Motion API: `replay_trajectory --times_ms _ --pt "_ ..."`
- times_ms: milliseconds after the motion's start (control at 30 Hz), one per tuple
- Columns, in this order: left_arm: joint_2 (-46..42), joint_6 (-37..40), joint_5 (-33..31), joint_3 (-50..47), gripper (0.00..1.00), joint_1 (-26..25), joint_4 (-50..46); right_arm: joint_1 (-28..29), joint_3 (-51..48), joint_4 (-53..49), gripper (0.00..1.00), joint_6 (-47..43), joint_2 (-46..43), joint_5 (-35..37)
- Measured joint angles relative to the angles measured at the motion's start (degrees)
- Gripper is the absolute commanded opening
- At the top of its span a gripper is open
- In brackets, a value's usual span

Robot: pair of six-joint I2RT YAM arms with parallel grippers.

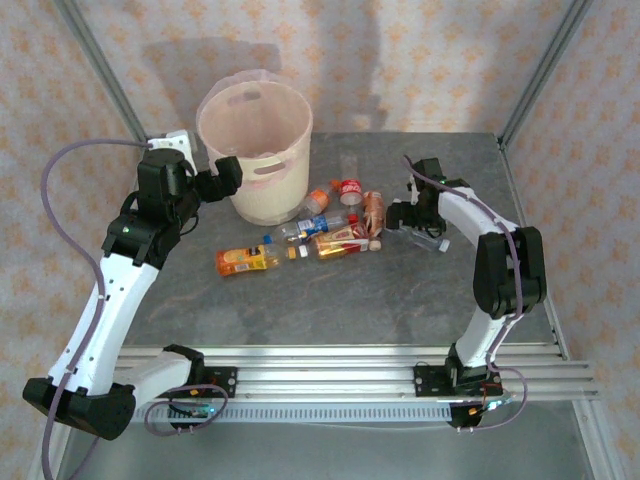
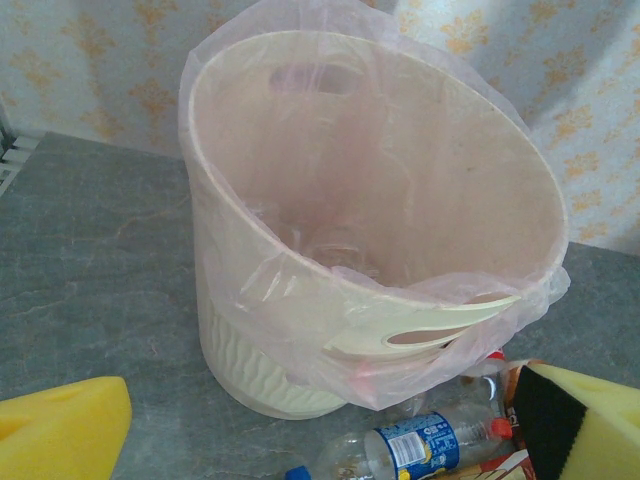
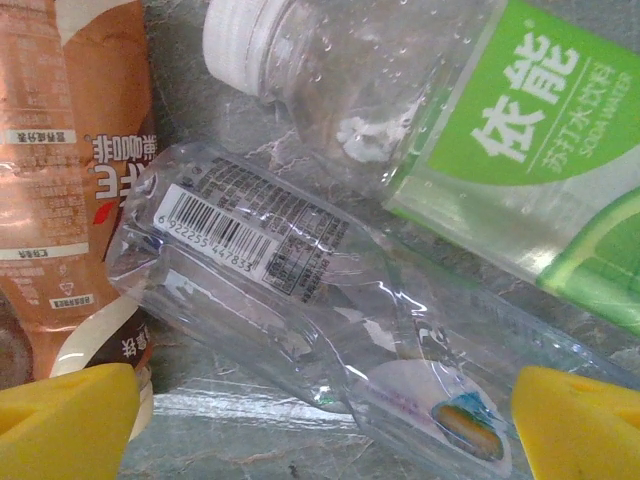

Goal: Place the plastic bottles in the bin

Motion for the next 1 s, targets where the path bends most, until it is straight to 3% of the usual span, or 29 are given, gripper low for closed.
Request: replay_trajectory --times_ms 533,733,1000 --pt "0.0 0.0 0.0 0.0 1.00 0.0 0.0 0.7 -2.8 -4.4 0.96 2.6 -6.8 -8.5" --pt "0.1 0.0 0.0 -0.1 1.00 0.0 0.3 0.8 -2.6 -4.8 1.00 2.5 -9.0 -3.4" --pt "0.1 0.0 0.0 -0.1 1.00 0.0 0.4 0.8 -2.3 -4.6 0.99 0.0 -2.2 4.8"
